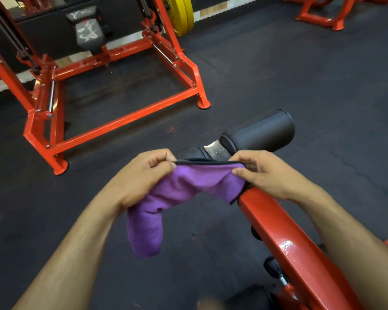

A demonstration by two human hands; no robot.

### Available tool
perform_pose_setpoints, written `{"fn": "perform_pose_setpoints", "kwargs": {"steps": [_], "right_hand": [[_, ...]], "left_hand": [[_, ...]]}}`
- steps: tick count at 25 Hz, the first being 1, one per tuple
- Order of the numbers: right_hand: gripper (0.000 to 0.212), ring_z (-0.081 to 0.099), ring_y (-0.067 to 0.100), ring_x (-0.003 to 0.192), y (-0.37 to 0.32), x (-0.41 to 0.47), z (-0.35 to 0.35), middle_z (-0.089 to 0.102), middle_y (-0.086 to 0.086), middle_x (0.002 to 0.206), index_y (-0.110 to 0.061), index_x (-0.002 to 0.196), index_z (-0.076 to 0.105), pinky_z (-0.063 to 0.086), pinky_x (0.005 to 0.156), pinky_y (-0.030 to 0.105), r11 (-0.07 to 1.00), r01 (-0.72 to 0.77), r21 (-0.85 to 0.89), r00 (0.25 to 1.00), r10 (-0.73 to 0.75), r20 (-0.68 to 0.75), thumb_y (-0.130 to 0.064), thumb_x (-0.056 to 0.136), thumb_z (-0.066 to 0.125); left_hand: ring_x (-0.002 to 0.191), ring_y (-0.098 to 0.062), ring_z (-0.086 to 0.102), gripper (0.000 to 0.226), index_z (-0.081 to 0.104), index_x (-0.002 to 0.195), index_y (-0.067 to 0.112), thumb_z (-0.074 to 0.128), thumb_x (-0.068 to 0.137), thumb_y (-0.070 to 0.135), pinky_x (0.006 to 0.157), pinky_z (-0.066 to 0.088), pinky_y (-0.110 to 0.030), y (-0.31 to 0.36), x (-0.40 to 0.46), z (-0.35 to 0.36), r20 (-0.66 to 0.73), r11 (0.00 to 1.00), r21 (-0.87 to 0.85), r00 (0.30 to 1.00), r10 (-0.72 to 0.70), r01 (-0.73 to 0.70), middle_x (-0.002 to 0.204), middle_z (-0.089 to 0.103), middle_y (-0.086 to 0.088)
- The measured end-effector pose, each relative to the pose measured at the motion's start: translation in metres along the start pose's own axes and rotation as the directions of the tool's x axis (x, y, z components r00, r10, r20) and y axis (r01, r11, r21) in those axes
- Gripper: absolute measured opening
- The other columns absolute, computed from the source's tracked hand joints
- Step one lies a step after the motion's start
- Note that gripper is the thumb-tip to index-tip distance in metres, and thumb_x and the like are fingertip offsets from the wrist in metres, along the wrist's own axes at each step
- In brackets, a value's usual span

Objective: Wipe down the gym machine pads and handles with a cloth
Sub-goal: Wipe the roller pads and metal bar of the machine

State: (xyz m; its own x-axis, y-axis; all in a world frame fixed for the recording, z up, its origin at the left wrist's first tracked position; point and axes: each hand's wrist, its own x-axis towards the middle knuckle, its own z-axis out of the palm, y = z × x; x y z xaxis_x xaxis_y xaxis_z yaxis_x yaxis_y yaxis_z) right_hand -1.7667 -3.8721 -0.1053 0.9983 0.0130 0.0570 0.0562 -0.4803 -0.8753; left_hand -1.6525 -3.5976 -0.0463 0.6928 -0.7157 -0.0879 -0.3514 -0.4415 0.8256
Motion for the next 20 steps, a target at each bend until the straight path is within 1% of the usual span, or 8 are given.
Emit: {"fn": "perform_pose_setpoints", "kwargs": {"steps": [4,9,11,13,14,16,18,20], "right_hand": [[0.028,0.063,0.032,0.083,-0.002,0.003,-0.002,0.067,0.006,0.087,-0.026,0.102,0.063,0.051,0.081,0.049,0.998,0.036,0.044,0.975,-0.025,-0.219,-0.007,0.085,0.073],[0.055,0.048,0.01,0.093,-0.013,0.0,0.002,0.047,-0.004,0.1,-0.033,0.116,0.051,0.041,0.079,0.023,0.983,-0.107,-0.147,0.829,0.006,-0.559,-0.03,0.074,0.086],[0.039,0.052,0.01,0.077,-0.021,-0.004,0.006,0.056,-0.004,0.086,-0.026,0.093,0.056,0.045,0.069,0.027,0.972,-0.225,-0.062,0.748,0.132,-0.651,-0.051,0.077,0.081],[0.05,0.054,0.016,0.057,-0.032,-0.006,0.013,0.061,0.003,0.063,-0.017,0.068,0.057,0.045,0.058,0.034,0.934,-0.314,0.17,0.819,0.357,-0.45,-0.063,0.086,0.066],[0.053,0.058,0.02,0.054,-0.039,-0.009,0.024,0.064,0.008,0.062,-0.014,0.066,0.062,0.047,0.056,0.035,0.869,-0.398,0.293,0.861,0.464,-0.208,-0.061,0.091,0.06],[0.059,0.068,0.027,0.067,-0.048,-0.015,0.057,0.073,0.017,0.081,-0.004,0.088,0.073,0.056,0.063,0.04,0.735,-0.58,0.35,0.814,0.522,0.253,-0.06,0.095,0.053],[0.071,0.072,0.023,0.097,-0.047,-0.018,0.089,0.074,0.01,0.111,-0.015,0.12,0.071,0.058,0.088,0.043,0.655,-0.617,0.437,0.784,0.463,0.413,-0.075,0.089,0.049],[0.074,0.059,0.014,0.127,-0.043,-0.011,0.101,0.063,-0.007,0.138,-0.032,0.143,0.055,0.038,0.114,0.045,0.595,-0.506,0.625,0.862,0.326,0.388,-0.08,0.088,0.041]], "left_hand": [[0.074,-0.005,0.052,0.026,0.066,0.081,0.026,0.058,0.095,0.046,0.077,0.046,-0.035,-0.012,-0.001,-0.001,0.159,0.977,0.211,0.987,-0.029,-0.006,0.075,0.059,0.016],[0.072,-0.008,0.048,0.025,0.06,0.076,0.016,0.069,0.097,0.026,0.063,0.042,-0.02,0.0,-0.003,0.008,0.051,0.985,-0.175,0.999,0.007,0.002,0.075,0.056,0.003],[0.07,-0.011,0.046,0.025,0.058,0.075,0.019,0.071,0.093,0.029,0.06,0.043,-0.021,0.008,-0.001,0.01,-0.06,0.933,-0.36,0.997,-0.046,0.021,0.075,0.053,-0.001],[0.07,-0.012,0.048,0.023,0.059,0.082,0.016,0.073,0.093,0.03,0.064,0.045,-0.028,0.018,0.0,0.014,-0.145,0.842,-0.54,0.983,-0.116,0.02,0.078,0.053,-0.004],[0.071,-0.014,0.052,0.023,0.06,0.089,0.012,0.07,0.094,0.031,0.068,0.047,-0.03,0.023,0.0,0.017,-0.168,0.786,-0.618,0.973,-0.158,0.021,0.08,0.055,-0.007],[0.076,-0.021,0.065,0.027,0.063,0.1,0.006,0.061,0.099,0.033,0.074,0.057,-0.035,0.031,-0.002,0.019,-0.167,0.676,-0.736,0.957,-0.238,0.04,0.087,0.068,-0.015],[0.084,-0.031,0.071,0.032,0.066,0.106,0.004,0.057,0.102,0.034,0.076,0.062,-0.04,0.032,-0.005,0.017,-0.136,0.596,-0.8,0.948,-0.289,0.066,0.095,0.073,-0.023],[0.09,-0.033,0.07,0.033,0.07,0.105,0.005,0.058,0.102,0.036,0.081,0.062,-0.044,0.027,-0.008,0.01,-0.142,0.591,-0.802,0.936,-0.323,0.083,0.099,0.072,-0.023]]}}
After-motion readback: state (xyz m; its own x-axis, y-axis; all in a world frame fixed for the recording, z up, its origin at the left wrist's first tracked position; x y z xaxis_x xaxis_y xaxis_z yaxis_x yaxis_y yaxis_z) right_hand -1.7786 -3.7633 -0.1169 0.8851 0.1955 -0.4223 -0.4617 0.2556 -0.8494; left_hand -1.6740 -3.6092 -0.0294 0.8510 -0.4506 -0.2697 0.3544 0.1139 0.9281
